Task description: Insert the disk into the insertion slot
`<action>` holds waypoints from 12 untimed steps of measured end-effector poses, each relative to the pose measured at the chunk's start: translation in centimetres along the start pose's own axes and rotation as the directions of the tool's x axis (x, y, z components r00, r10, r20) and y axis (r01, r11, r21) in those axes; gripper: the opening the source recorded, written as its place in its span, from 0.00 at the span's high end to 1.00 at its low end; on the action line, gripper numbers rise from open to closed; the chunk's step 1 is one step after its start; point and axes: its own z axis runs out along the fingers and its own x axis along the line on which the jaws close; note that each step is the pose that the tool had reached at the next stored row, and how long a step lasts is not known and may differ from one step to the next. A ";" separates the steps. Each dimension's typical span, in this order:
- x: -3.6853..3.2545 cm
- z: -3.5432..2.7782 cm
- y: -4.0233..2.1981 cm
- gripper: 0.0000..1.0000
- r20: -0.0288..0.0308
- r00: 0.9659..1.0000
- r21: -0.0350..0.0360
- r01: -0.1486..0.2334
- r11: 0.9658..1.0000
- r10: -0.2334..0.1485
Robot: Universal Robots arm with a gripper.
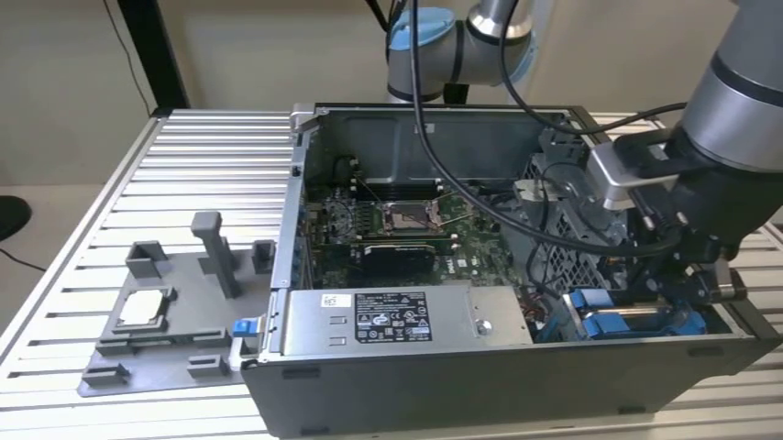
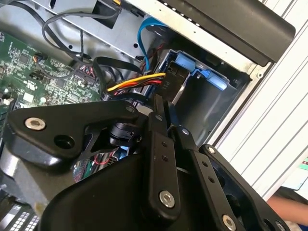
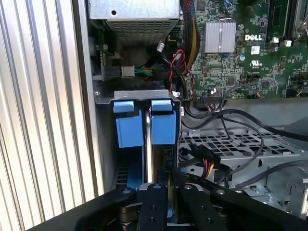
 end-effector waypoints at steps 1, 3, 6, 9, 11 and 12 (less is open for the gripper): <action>0.00 0.02 0.03 1.00 -0.001 1.000 0.001 0.000 1.000 0.000; 0.00 0.05 0.09 1.00 -0.004 1.000 0.002 0.001 1.000 -0.001; -0.02 0.16 0.22 1.00 -0.008 1.000 0.003 0.002 1.000 -0.002; -0.04 0.18 0.31 1.00 -0.012 1.000 0.004 0.002 1.000 -0.002; -0.08 0.22 0.36 1.00 -0.014 1.000 0.006 0.003 1.000 -0.003; -0.10 0.28 0.38 1.00 -0.016 1.000 0.007 0.003 1.000 -0.003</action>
